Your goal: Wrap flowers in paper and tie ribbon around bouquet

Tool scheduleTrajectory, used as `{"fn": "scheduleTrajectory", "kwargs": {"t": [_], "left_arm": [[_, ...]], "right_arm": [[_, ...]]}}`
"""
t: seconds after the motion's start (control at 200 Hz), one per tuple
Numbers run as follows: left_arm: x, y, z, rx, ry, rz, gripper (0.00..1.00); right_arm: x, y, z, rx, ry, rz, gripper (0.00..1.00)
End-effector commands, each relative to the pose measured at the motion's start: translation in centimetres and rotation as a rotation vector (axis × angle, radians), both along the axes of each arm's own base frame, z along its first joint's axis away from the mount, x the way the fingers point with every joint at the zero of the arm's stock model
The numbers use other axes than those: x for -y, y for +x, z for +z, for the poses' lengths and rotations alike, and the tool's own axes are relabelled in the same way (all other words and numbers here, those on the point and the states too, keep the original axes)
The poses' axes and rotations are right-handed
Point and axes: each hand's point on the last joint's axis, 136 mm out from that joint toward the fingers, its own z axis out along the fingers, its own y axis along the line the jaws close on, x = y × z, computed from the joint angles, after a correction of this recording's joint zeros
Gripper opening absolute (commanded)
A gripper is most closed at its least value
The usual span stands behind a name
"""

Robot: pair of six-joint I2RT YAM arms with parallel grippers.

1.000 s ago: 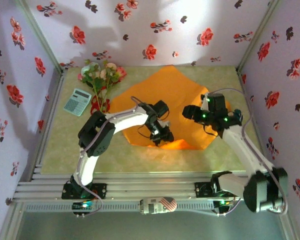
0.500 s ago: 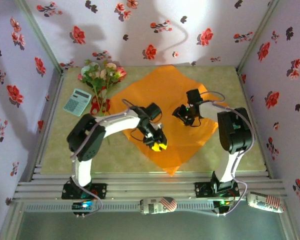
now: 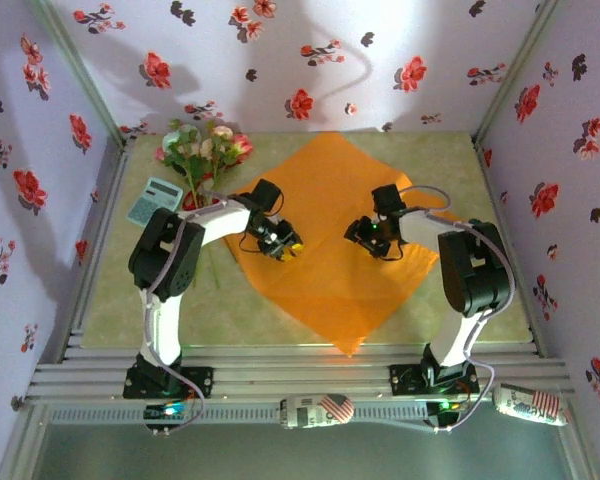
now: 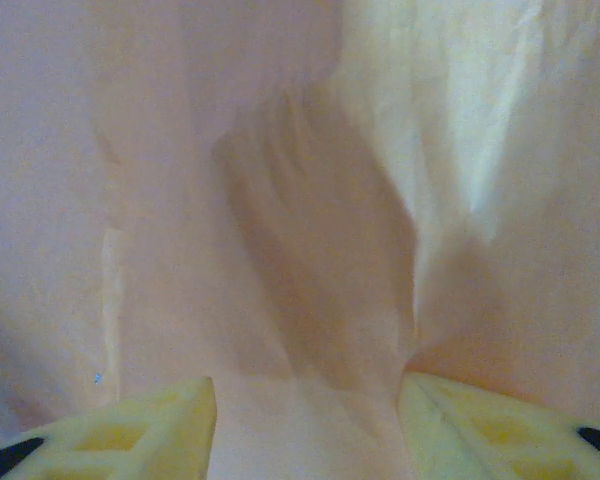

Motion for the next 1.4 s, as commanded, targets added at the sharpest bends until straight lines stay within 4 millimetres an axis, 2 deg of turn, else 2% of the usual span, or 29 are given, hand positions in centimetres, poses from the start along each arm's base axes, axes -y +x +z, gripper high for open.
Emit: {"fn": "scheduleTrajectory", "kwargs": {"t": [0.0,0.115,0.225,0.33,0.42,0.46,0.52,0.615,0.785,0.845,0.945,1.13,1.395], "left_arm": [[-1.4,-3.2,-2.1,-0.082,0.068,0.000,0.28],[-1.7,-5.3,-2.6,-0.093,0.060,-0.005,0.29],[-1.6,-5.0,-1.9,-0.064,0.036,0.005,0.30],[-0.5,-3.1,1.4,0.021,-0.005,0.002,0.35],[-0.4,-0.5,5.7,0.133,-0.010,-0.010,0.42],[-1.2,0.4,7.3,0.166,0.008,-0.012,0.44],[-3.5,2.1,9.2,0.206,0.057,0.008,0.44],[-8.5,4.6,10.3,0.237,0.146,0.037,0.42],[-17.4,9.7,10.1,0.321,0.365,0.007,0.34],[-19.6,11.9,10.0,0.386,0.471,-0.045,0.33],[-22.5,14.6,8.6,0.423,0.642,-0.150,0.33],[-24.2,17.4,5.8,0.425,0.760,-0.275,0.37],[-25.6,18.7,4.0,0.440,0.843,-0.339,0.43]], "right_arm": [[1.3,-3.7,-1.5,-0.096,-0.125,0.081,0.54],[1.0,-4.7,-1.7,-0.122,-0.135,0.102,0.53],[1.0,-5.9,-2.1,-0.135,-0.154,0.101,0.52],[1.0,-5.9,-0.7,-0.068,-0.158,0.093,0.52],[0.6,-5.6,1.1,-0.001,-0.157,0.113,0.52],[0.2,-5.6,1.9,0.031,-0.156,0.131,0.51],[-0.5,-5.8,2.7,0.071,-0.152,0.171,0.50],[-2.2,-6.3,3.1,0.109,-0.120,0.241,0.44],[-4.4,-6.9,3.0,0.119,-0.034,0.315,0.30],[-5.0,-7.3,3.0,0.107,-0.017,0.338,0.30],[-5.1,-8.0,2.5,0.071,-0.024,0.349,0.30],[-4.6,-8.3,2.7,0.073,-0.039,0.336,0.32],[-4.9,-8.1,3.1,0.068,-0.029,0.325,0.33]]}}
